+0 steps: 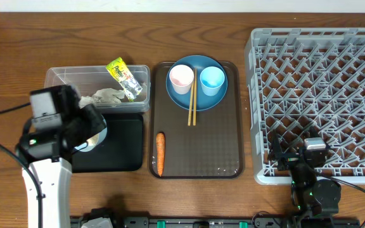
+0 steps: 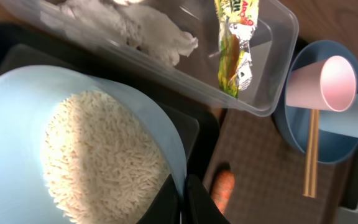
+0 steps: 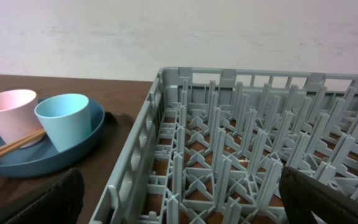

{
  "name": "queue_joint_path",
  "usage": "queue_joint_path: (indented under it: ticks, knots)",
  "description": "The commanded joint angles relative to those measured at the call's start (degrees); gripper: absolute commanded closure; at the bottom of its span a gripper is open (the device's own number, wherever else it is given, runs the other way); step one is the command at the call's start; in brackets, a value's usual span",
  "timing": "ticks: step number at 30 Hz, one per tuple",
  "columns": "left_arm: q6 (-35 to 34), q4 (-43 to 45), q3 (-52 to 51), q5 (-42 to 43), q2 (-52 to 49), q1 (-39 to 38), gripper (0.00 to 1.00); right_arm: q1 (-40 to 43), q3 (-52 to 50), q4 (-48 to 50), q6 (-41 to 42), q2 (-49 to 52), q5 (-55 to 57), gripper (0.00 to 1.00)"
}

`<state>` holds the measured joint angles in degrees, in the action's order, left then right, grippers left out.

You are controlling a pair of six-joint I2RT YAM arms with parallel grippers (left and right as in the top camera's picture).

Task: Sort waste into correct bins and load items into the dishwasher rack
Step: 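Lift the rice bowl and carry it left over the black tray, then tilt the bowl with the left gripper to pour rice onto the black tray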

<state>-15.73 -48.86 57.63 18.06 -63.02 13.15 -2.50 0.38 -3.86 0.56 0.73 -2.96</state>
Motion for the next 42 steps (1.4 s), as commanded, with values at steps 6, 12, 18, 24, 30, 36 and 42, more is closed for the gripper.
queue_joint_path:
  ticks: [6, 12, 18, 24, 30, 36, 42]
  knots:
    - [9.99, 3.93, -6.73, 21.97, -2.03, 13.35, 0.94, -0.52, -0.07, -0.22, -0.44, -0.09, 0.15, 0.01]
    - [11.96, 6.43, -9.77, 31.39, -4.35, 20.61, 0.94, -0.52, -0.07, -0.22, -0.44, -0.09, 0.15, 0.01]
    - [16.72, 6.54, -10.82, 38.4, -7.67, 26.27, 0.94, -0.52, -0.07, -0.22, -0.44, -0.09, 0.15, 0.01]
    - [20.76, 6.34, -11.04, 51.01, -10.49, 31.39, 0.94, -0.52, -0.07, -0.22, -0.44, -0.09, 0.15, 0.01]
    - [22.62, 6.34, -13.25, 55.43, -10.93, 36.85, 0.94, -0.52, -0.07, -0.22, -0.44, -0.09, 0.15, 0.01]
    - [25.18, 6.32, -17.53, 59.98, -10.93, 40.7, 0.94, -0.52, -0.07, -0.22, -0.44, -0.09, 0.15, 0.01]
    - [26.23, 6.58, -18.78, 63.34, -11.13, 40.72, 0.94, -0.52, -0.07, -0.22, -0.44, -0.09, 0.15, 0.01]
